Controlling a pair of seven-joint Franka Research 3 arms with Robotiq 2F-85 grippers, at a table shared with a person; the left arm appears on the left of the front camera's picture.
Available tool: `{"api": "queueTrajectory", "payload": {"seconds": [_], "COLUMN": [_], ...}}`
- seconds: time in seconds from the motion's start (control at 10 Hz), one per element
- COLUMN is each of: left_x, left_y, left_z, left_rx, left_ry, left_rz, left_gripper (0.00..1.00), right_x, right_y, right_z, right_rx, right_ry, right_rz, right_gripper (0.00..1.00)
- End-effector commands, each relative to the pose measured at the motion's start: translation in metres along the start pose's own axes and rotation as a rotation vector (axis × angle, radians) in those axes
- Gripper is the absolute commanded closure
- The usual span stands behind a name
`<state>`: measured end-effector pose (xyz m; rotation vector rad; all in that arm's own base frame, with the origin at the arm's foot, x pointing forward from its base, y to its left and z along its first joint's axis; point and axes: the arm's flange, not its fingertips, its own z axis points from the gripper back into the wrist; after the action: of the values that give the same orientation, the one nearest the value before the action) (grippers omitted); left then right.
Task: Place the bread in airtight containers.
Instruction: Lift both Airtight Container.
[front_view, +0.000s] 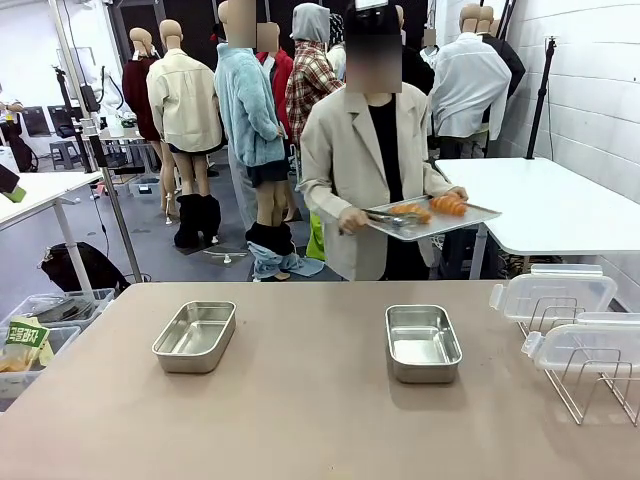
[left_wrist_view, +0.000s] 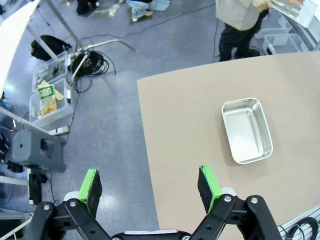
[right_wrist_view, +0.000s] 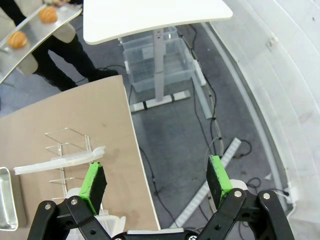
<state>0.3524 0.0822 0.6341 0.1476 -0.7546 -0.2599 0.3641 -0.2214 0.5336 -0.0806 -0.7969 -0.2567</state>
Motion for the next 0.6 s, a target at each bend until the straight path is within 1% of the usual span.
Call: {"api": "queueTrajectory", "payload": {"seconds": [0.0,0.5], "left_x": [0.0013,0.0013], "left_y": [0.0012,0.0012], "left_z": [-0.0006,-0.0006], "left_rx": [0.008,0.008], "left_ry": [0.002,0.002], "left_rz": [-0.008,-0.008], "left_gripper": [0.00,0.00], "right_x": [0.0000,0.0000], "right_y": [-0.0004,-0.0004], "right_z": [0.0009,0.0009], "right_rx": [-0.006,-0.006], "right_ry": [0.005,0.005], "right_rz": [0.013,0.013], "right_gripper": [0.00,0.00]}}
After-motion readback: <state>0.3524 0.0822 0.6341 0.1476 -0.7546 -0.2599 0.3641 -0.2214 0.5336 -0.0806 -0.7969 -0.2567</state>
